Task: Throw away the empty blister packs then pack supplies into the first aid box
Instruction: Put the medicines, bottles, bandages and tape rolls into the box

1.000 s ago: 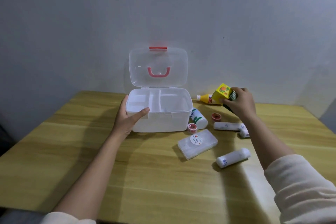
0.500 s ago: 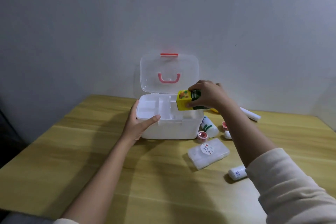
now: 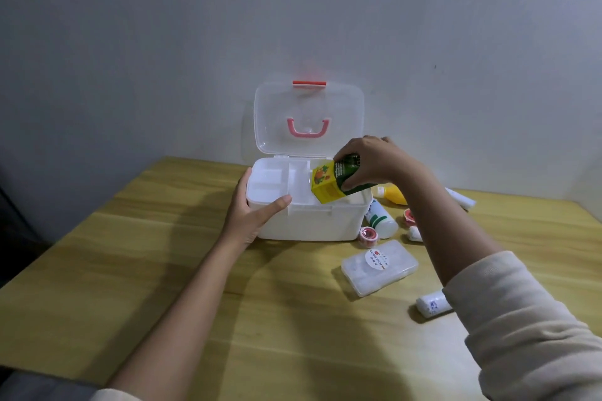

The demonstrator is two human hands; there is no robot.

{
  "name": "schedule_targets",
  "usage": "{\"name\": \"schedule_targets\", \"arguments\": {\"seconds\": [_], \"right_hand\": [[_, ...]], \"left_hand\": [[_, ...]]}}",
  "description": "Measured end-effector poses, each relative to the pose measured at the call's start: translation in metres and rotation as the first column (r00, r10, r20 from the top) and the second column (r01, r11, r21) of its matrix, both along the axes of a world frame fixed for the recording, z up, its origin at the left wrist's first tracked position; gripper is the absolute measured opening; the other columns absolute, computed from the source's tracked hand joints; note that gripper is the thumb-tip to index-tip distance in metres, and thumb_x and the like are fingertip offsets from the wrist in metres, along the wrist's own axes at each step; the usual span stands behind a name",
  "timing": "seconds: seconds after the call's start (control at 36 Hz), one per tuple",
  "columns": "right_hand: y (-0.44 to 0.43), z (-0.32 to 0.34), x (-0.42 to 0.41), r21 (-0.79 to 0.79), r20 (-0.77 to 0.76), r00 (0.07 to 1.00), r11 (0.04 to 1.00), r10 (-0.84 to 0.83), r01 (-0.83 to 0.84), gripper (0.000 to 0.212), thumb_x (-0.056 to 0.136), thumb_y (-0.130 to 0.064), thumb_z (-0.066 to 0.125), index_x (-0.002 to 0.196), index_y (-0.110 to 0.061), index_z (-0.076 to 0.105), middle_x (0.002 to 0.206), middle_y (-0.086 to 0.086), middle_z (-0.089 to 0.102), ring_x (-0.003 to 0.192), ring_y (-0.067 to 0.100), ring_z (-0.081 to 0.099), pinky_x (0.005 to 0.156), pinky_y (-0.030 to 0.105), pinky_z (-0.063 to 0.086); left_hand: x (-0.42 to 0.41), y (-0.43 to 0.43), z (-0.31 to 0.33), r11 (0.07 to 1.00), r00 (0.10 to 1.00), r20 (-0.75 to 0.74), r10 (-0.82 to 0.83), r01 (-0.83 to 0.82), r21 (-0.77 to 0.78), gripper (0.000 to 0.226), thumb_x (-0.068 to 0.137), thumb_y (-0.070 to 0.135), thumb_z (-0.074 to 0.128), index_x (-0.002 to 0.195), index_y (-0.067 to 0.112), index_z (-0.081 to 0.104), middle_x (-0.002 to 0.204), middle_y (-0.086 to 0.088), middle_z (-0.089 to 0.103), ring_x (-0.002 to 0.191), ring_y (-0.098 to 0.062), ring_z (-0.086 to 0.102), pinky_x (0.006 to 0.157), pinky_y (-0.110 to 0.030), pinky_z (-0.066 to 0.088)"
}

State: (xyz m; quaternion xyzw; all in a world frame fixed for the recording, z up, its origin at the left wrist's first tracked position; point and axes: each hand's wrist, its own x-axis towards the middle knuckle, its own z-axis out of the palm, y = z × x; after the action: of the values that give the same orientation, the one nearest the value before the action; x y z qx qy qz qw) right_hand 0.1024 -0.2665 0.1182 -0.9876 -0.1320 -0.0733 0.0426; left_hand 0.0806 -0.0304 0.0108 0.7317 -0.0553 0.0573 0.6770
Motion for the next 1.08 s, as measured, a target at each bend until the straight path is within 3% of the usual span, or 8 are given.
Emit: {"name": "schedule_targets", "arguments": {"seconds": [0.19, 0.28, 0.33, 0.5, 0.67, 0.78, 0.97, 1.08], "right_hand": [[0.011, -0.017, 0.006, 0.082, -0.048, 0.997, 0.995, 0.06, -0.056, 0.059, 0.064, -0.04, 0.079, 0.118, -0.022, 0.06, 0.121, 0.003, 0.058, 0.113, 0.022, 0.047, 0.094, 0.038, 0.044], [0.014, -0.025, 0.008, 0.125, -0.077, 0.993, 0.989, 0.085, -0.075, 0.062, 0.069, -0.036, 0.077, 0.124, -0.017, 0.056, 0.125, 0.006, 0.052, 0.116, 0.024, 0.042, 0.094, 0.033, 0.041], [0.017, -0.031, 0.01, 0.117, -0.107, 0.99, 0.99, 0.09, -0.077, 0.063, 0.071, -0.036, 0.076, 0.127, -0.016, 0.054, 0.124, 0.01, 0.05, 0.116, 0.026, 0.043, 0.096, 0.035, 0.042], [0.024, -0.041, 0.013, 0.012, -0.166, 0.984, 0.998, 0.07, -0.069, 0.062, 0.077, -0.038, 0.07, 0.13, -0.014, 0.049, 0.124, 0.01, 0.056, 0.113, 0.025, 0.051, 0.092, 0.033, 0.043], [0.025, -0.043, 0.014, -0.076, -0.215, 0.976, 0.995, 0.045, -0.062, 0.058, 0.08, -0.018, 0.063, 0.135, -0.016, 0.044, 0.135, 0.004, 0.053, 0.122, 0.023, 0.047, 0.094, 0.036, 0.043], [0.025, -0.041, 0.017, -0.128, -0.238, 0.971, 0.99, 0.033, -0.065, 0.049, 0.08, -0.012, 0.059, 0.129, -0.016, 0.052, 0.128, 0.009, 0.055, 0.116, 0.026, 0.048, 0.093, 0.038, 0.044], [0.026, -0.045, 0.023, -0.074, -0.2, 0.979, 0.995, 0.049, -0.065, 0.05, 0.076, -0.004, 0.06, 0.124, -0.018, 0.058, 0.124, 0.007, 0.059, 0.112, 0.025, 0.052, 0.091, 0.037, 0.048], [0.027, -0.045, 0.025, -0.018, -0.208, 0.976, 0.998, 0.061, -0.066, 0.051, 0.073, -0.003, 0.063, 0.121, -0.018, 0.06, 0.124, 0.005, 0.061, 0.11, 0.023, 0.055, 0.088, 0.037, 0.05]], "left_hand": [[-0.003, -0.003, 0.001, 1.0, 0.999, 0.031, 0.011, -0.01, -0.012, 0.11, 0.057, 0.046, 0.081, 0.152, 0.026, 0.029, 0.157, 0.006, 0.033, 0.142, -0.011, 0.032, 0.102, -0.024, 0.033], [-0.005, -0.003, 0.002, 1.0, 1.0, 0.024, 0.013, -0.013, -0.01, 0.118, 0.048, 0.056, 0.079, 0.151, 0.026, 0.03, 0.156, 0.006, 0.035, 0.142, -0.011, 0.033, 0.109, -0.027, 0.035], [-0.005, -0.003, 0.003, 1.0, 1.0, 0.023, 0.014, -0.014, -0.015, 0.12, 0.045, 0.059, 0.077, 0.151, 0.027, 0.031, 0.156, 0.006, 0.035, 0.143, -0.012, 0.033, 0.113, -0.031, 0.034], [-0.006, -0.003, 0.003, 1.0, 0.999, 0.031, 0.012, -0.012, -0.008, 0.117, 0.05, 0.054, 0.08, 0.152, 0.026, 0.03, 0.156, 0.008, 0.033, 0.136, -0.004, 0.032, 0.104, -0.023, 0.031], [-0.006, -0.002, 0.003, 1.0, 1.0, 0.024, 0.01, -0.01, -0.008, 0.119, 0.046, 0.057, 0.078, 0.151, 0.025, 0.032, 0.153, 0.006, 0.039, 0.141, -0.012, 0.037, 0.115, -0.034, 0.035], [-0.005, -0.002, 0.003, 1.0, 1.0, 0.017, 0.008, -0.008, -0.011, 0.12, 0.046, 0.057, 0.079, 0.151, 0.025, 0.031, 0.153, 0.006, 0.039, 0.141, -0.012, 0.038, 0.117, -0.036, 0.035], [-0.004, -0.003, 0.001, 0.999, 1.0, 0.021, 0.021, -0.02, -0.038, 0.121, 0.045, 0.055, 0.079, 0.151, 0.023, 0.032, 0.153, 0.005, 0.04, 0.141, -0.01, 0.038, 0.115, -0.03, 0.035], [-0.003, -0.002, 0.0, 0.999, 1.0, 0.009, 0.016, -0.015, -0.035, 0.12, 0.047, 0.056, 0.081, 0.151, 0.025, 0.031, 0.154, 0.005, 0.04, 0.142, -0.011, 0.038, 0.117, -0.038, 0.035]]}}
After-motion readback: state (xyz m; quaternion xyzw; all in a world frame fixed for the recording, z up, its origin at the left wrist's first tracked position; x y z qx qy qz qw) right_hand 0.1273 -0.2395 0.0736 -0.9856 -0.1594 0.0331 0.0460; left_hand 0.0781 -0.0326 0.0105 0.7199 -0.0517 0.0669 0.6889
